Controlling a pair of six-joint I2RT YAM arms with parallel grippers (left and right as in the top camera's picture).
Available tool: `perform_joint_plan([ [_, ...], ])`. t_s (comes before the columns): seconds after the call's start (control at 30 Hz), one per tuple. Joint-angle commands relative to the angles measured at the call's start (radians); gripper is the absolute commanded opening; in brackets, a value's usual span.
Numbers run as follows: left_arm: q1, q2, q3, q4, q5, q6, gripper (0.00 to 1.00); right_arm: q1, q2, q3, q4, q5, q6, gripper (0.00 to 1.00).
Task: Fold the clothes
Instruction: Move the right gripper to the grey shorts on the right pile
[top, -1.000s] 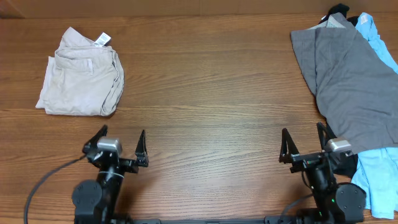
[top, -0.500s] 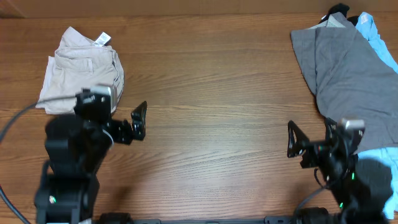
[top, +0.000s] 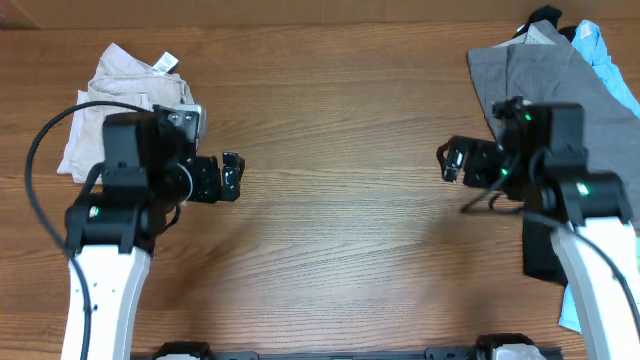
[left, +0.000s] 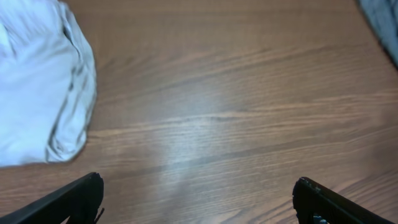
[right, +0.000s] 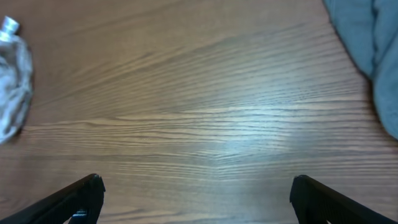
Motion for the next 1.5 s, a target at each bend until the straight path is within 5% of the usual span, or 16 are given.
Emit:
perform_joint_plan([
  [0.0,0.005,0.073,0.020,0.004,0.076,0.019,1.00,-0.002,0.089,0.029,0.039,-0.004,0.003,1.00],
  [0.27,0.005,0.201,0.020,0.030,0.182,0.116,1.00,-0.019,0.257,0.029,0.136,0.020,-0.011,1.00],
  [0.3,0.005,0.202,0.020,0.043,0.179,0.117,1.00,-0.029,0.286,0.029,0.155,0.096,-0.018,0.93],
  [0.43,0.005,0.202,0.020,0.059,0.178,0.117,1.00,-0.094,0.315,0.028,0.239,0.246,0.114,0.90],
  [0.87,-0.023,0.202,0.019,0.051,0.125,0.128,0.98,-0.221,0.584,0.028,0.496,0.346,0.138,0.72],
  [1.13,-0.069,0.202,0.019,0.040,0.073,0.127,0.98,-0.239,0.608,0.028,0.531,0.449,0.162,0.70],
  [1.47,-0.082,0.202,0.019,0.066,0.043,0.119,1.00,-0.259,0.615,-0.031,0.587,0.428,0.161,0.48],
])
